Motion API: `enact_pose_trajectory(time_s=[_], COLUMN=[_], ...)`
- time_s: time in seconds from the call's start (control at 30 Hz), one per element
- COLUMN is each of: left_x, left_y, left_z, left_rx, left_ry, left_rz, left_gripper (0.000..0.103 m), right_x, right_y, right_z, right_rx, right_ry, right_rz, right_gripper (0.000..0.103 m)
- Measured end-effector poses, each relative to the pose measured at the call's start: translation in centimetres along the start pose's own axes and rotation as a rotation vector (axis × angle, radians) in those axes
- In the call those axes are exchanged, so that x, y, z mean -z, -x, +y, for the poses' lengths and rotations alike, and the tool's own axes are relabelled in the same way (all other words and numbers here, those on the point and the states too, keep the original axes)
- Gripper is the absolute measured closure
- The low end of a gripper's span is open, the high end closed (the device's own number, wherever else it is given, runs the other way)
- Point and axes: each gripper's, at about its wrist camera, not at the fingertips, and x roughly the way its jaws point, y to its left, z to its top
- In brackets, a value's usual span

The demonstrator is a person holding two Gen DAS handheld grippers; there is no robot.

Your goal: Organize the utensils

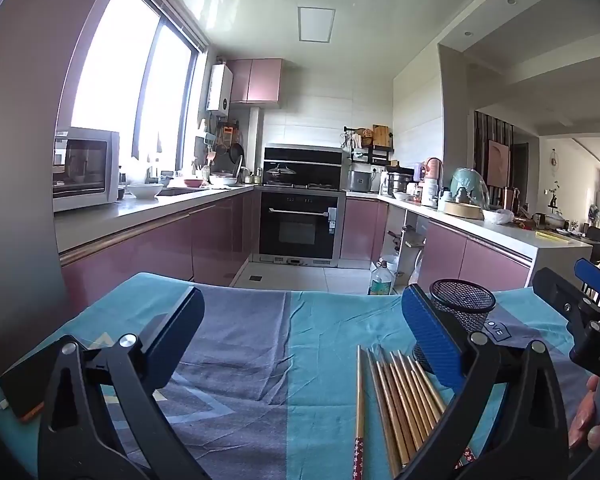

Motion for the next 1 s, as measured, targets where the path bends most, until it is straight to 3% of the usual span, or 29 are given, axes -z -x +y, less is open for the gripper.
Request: enact_pose_trajectory(time_s=[1.0], left_x=[-0.12], left_y=[0.01], left_z=[0.05], left_rx=[0.006], left_ry=[0.005], left_rz=[-0.01], left_gripper=[0.006], right_x=[-0.08], right_y=[-0.05], right_z=[-0.26], right_rx=[-0.01], right_ry=[-0.01], right_rz=[0.004], right_gripper=[0.006])
